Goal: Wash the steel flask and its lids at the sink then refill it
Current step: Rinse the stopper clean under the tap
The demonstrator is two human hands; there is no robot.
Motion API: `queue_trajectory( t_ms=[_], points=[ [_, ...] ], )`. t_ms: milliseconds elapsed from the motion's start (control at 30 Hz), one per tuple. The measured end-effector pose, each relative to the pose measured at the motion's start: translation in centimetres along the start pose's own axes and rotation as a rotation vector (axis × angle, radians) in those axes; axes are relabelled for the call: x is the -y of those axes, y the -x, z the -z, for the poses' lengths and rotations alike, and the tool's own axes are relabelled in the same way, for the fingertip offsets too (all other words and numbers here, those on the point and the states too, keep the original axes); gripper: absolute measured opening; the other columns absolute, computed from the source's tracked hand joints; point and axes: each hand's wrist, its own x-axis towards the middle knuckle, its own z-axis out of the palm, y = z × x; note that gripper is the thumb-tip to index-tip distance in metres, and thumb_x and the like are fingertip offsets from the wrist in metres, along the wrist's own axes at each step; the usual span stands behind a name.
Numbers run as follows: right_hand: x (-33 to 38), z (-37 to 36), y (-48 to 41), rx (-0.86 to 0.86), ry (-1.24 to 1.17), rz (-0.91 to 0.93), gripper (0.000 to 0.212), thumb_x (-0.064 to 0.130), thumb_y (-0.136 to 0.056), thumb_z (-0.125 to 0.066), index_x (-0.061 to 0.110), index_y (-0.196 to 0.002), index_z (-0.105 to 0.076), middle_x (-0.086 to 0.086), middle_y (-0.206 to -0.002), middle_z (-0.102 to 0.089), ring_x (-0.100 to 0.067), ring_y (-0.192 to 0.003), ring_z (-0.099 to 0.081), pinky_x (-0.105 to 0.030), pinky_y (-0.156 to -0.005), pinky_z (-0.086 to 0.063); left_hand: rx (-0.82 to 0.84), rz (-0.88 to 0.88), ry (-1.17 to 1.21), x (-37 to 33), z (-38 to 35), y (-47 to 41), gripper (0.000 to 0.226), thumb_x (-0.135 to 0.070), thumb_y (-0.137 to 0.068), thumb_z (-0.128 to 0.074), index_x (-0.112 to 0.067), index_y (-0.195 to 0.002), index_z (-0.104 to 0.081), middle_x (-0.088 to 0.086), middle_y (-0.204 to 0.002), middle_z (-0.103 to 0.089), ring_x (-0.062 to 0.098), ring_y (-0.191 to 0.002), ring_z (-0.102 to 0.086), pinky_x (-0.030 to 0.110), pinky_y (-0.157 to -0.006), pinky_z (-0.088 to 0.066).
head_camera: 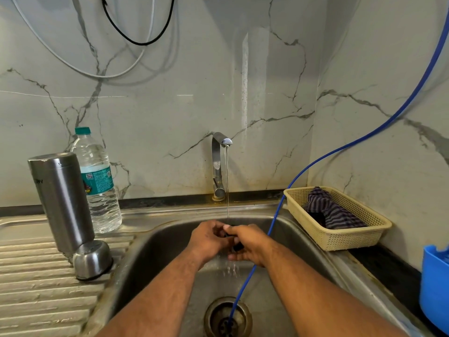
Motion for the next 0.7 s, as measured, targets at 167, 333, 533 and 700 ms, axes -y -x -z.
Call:
queue_trajectory(
  t_ms=[167,333,533,700],
  points=[
    [0.9,-0.1,-0.5,-0.106,0.170,0.127,0.020,0.026,-0.098,-0.068,0.014,-0.114,-0.068,-0.002,-0.096,-0.072,-0.016,-0.081,-0.067,-0.027,-0.063,-0.052,-0.008,0.014,0.068,-0.1,1.4,0.0,0.048,-0.022,-0.077,-0.088,-0.027,-0.119,-0.064,-0.008,-0.107,-0.074,0.003,-0.100,-0.068,0.012,-0.069,-0.051],
    [0.3,-0.9,-1.2,-0.122,0.443,0.361,0.057,0.017,-0.083,-0.084,0.026,-0.131,-0.055,0.002,-0.124,-0.060,-0.014,-0.109,-0.062,-0.017,-0.078,-0.051,-0.081,0.092,0.036,1.0,2.1,-0.2,0.044,-0.004,-0.086,-0.076,-0.026,-0.122,-0.063,-0.006,-0.112,-0.070,0.008,-0.099,-0.068,0.019,-0.071,-0.056],
    [-1.3,-1.0,-3.1,-0.093,0.460,0.329,0.066,0.002,-0.072,-0.088,0.029,-0.127,-0.062,0.000,-0.131,-0.057,-0.016,-0.111,-0.059,-0.012,-0.069,-0.047,-0.270,0.126,0.068,-0.2,3.2,-4.0,0.051,0.010,-0.092,-0.054,-0.023,-0.132,-0.058,-0.006,-0.124,-0.065,0.014,-0.104,-0.064,0.027,-0.073,-0.051],
    [-1.2,-1.2,-3.9,-0.116,0.247,0.332,0.068,-0.001,-0.073,-0.086,0.030,-0.129,-0.061,0.002,-0.127,-0.060,-0.016,-0.112,-0.062,-0.022,-0.086,-0.057,-0.115,0.007,-0.061,-4.1,3.0,-7.0,0.078,0.017,-0.090,-0.047,-0.027,-0.154,-0.040,-0.006,-0.153,-0.047,0.018,-0.144,-0.041,0.032,-0.111,-0.040]
  ],
)
